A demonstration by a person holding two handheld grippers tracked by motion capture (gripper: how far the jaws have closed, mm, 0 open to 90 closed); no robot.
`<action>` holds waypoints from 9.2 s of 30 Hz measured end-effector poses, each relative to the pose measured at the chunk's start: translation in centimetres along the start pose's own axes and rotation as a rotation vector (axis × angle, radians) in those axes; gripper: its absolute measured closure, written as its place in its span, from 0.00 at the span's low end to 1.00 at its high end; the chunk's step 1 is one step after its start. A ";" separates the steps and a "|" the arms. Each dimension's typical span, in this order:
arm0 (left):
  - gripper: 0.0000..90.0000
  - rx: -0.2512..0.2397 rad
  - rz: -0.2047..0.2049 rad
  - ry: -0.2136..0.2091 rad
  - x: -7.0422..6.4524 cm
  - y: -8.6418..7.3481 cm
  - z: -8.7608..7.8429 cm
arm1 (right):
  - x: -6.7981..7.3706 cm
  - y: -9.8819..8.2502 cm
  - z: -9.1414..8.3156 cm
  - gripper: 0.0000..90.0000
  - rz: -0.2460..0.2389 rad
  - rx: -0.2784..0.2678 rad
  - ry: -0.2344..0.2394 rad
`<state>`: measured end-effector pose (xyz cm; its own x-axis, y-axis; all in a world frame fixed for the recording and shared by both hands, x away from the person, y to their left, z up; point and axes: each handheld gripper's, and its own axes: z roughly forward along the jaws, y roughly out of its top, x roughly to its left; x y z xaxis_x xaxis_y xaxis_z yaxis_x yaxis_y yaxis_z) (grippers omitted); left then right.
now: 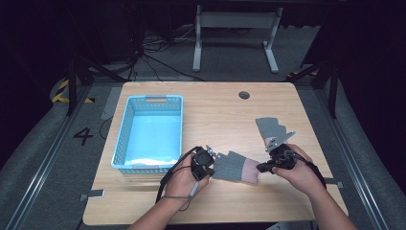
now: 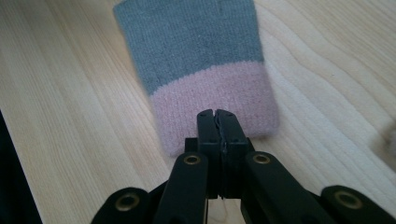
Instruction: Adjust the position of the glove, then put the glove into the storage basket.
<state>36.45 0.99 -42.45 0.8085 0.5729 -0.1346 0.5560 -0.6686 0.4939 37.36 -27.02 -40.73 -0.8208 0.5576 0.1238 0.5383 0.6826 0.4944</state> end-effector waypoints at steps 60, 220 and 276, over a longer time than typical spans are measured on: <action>0.82 0.014 0.037 -0.100 -0.8 -0.8 -3.7 | -0.5 -1.1 -1.2 0.99 0.074 -0.063 -0.066; 0.61 -0.016 0.018 -0.070 0.7 -1.0 -6.7 | -4.9 4.1 -7.6 0.89 0.205 -0.023 -0.123; 0.69 0.028 0.043 -0.102 -0.4 -1.5 -4.4 | 1.3 4.6 3.4 0.78 -0.234 0.082 0.051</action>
<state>34.48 3.81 -39.37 0.8466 0.4927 -0.2015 0.5241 -0.7054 0.4772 39.35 -21.58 -41.19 -0.9323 0.3568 0.0586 0.3446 0.8275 0.4433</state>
